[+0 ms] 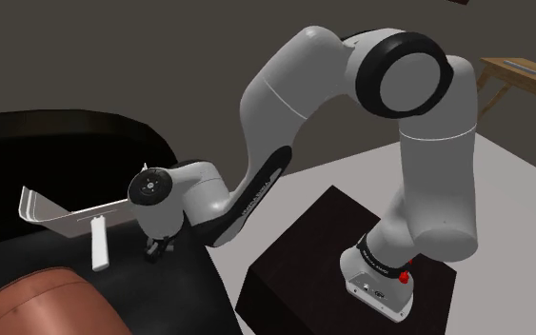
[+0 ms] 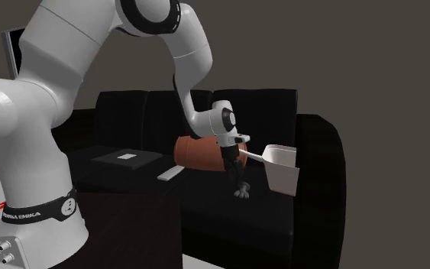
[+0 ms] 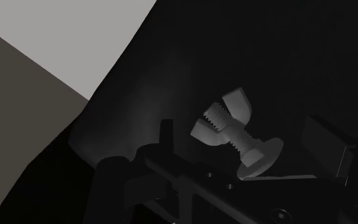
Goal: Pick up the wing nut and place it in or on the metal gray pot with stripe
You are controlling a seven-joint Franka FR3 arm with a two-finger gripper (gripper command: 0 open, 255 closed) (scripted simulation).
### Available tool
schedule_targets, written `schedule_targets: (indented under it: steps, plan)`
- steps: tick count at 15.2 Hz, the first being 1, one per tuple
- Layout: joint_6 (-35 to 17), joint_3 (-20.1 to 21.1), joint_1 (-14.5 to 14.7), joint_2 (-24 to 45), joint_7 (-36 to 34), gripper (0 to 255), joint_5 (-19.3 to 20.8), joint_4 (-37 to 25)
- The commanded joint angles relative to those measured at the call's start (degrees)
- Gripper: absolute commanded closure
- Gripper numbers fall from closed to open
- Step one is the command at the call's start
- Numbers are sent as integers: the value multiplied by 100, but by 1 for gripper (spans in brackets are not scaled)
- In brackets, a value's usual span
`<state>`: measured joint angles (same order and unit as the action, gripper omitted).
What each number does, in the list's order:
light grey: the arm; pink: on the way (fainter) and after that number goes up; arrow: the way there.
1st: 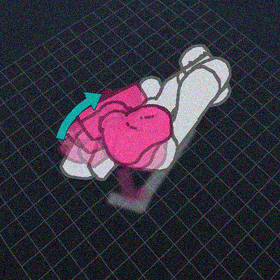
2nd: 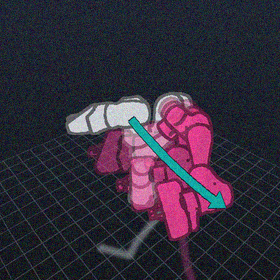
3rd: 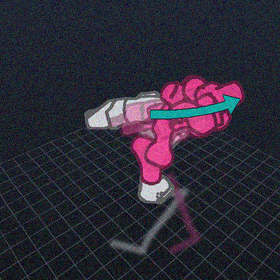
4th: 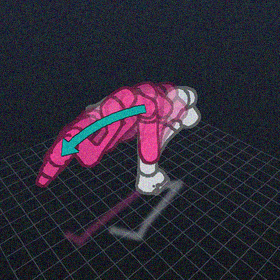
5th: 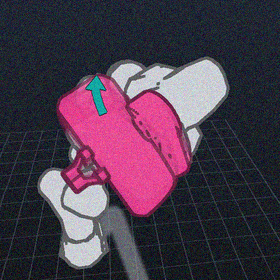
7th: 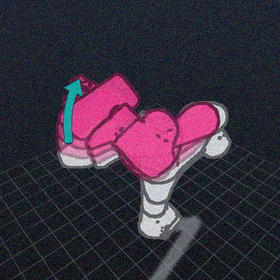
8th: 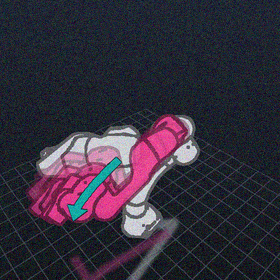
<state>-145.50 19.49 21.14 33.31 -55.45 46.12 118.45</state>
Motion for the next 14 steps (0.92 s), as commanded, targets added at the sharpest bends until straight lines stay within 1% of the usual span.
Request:
schedule_targets:
  steps: [1,7,14]
  plan:
    - [-41,-88,94,193,-95,0,126,-146]
    - [-278,-337,203,656,-277,0,417,-377]
    - [-279,-337,204,656,-277,0,416,-377]
